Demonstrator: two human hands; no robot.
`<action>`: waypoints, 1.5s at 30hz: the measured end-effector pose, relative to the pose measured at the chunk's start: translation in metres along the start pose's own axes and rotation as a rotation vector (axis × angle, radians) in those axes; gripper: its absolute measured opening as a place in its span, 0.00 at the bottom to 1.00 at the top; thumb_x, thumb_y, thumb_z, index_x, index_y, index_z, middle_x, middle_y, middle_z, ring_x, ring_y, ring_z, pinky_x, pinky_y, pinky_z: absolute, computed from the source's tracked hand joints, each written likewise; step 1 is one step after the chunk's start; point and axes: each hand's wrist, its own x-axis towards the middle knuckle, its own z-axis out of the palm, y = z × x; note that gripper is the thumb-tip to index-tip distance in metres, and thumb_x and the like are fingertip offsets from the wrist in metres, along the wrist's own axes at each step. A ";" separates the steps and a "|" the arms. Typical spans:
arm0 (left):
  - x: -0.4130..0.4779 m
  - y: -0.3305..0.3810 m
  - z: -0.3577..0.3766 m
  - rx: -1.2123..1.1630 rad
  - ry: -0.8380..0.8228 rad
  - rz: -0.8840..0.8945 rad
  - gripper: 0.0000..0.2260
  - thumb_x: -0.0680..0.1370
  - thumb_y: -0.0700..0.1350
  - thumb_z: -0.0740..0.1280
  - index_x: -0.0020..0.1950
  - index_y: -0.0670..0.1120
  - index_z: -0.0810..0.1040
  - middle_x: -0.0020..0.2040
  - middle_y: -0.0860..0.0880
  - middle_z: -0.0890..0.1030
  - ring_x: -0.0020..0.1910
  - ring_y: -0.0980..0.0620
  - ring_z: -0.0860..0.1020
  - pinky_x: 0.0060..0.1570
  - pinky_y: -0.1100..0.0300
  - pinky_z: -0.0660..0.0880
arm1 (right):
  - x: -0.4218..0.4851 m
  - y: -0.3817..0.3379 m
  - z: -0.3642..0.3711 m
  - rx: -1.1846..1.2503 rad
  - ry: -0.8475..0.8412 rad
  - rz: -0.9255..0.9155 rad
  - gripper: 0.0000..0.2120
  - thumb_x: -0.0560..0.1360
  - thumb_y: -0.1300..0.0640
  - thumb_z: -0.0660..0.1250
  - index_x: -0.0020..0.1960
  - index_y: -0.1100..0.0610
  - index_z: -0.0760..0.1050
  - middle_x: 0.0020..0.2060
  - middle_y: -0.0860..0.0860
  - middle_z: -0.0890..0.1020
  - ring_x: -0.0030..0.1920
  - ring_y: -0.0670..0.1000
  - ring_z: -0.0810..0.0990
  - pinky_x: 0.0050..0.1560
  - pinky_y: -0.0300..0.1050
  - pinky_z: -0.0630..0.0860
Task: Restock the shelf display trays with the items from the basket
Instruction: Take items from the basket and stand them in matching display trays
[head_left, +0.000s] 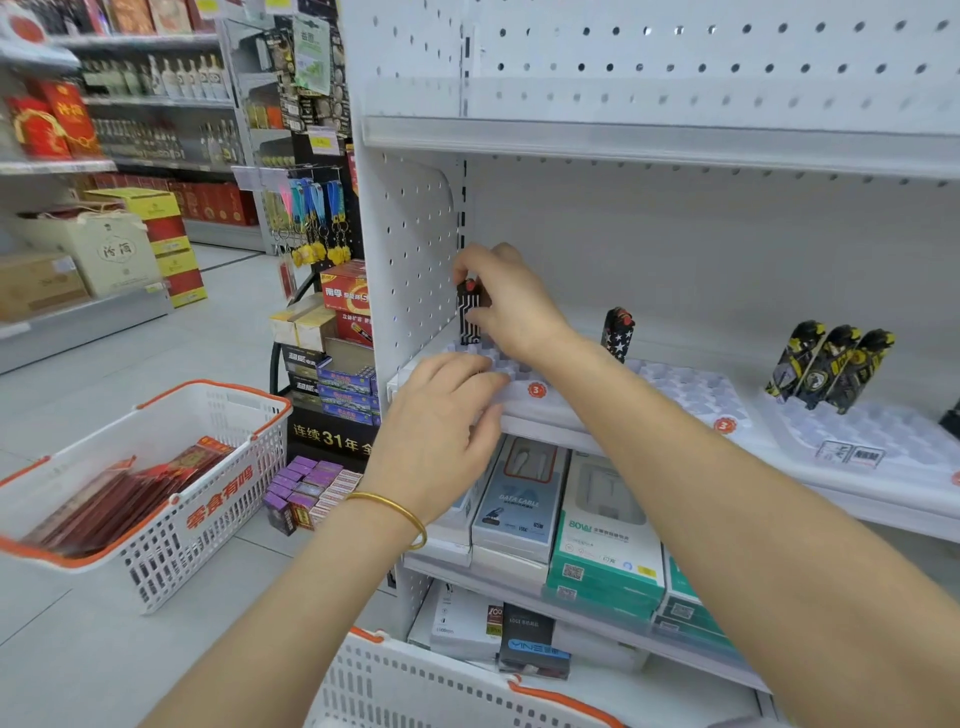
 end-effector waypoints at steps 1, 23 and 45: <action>-0.001 0.000 0.000 0.000 -0.001 0.000 0.16 0.76 0.46 0.57 0.58 0.44 0.80 0.56 0.47 0.79 0.59 0.45 0.74 0.62 0.59 0.63 | 0.001 0.000 0.000 -0.008 0.003 -0.007 0.17 0.69 0.72 0.63 0.54 0.57 0.72 0.47 0.51 0.67 0.43 0.54 0.72 0.46 0.45 0.71; -0.034 0.019 -0.020 -0.053 0.216 0.097 0.15 0.74 0.38 0.58 0.56 0.40 0.79 0.60 0.44 0.78 0.60 0.44 0.74 0.64 0.58 0.65 | -0.076 -0.030 -0.050 0.229 0.191 0.148 0.21 0.72 0.73 0.57 0.53 0.50 0.76 0.42 0.48 0.69 0.42 0.55 0.78 0.39 0.52 0.81; -0.410 -0.063 0.218 0.047 -1.272 -1.016 0.34 0.78 0.56 0.63 0.77 0.44 0.52 0.74 0.38 0.60 0.71 0.39 0.62 0.68 0.47 0.64 | -0.390 0.071 0.178 0.447 -0.754 0.990 0.13 0.79 0.66 0.58 0.62 0.59 0.71 0.41 0.44 0.69 0.35 0.48 0.77 0.34 0.39 0.79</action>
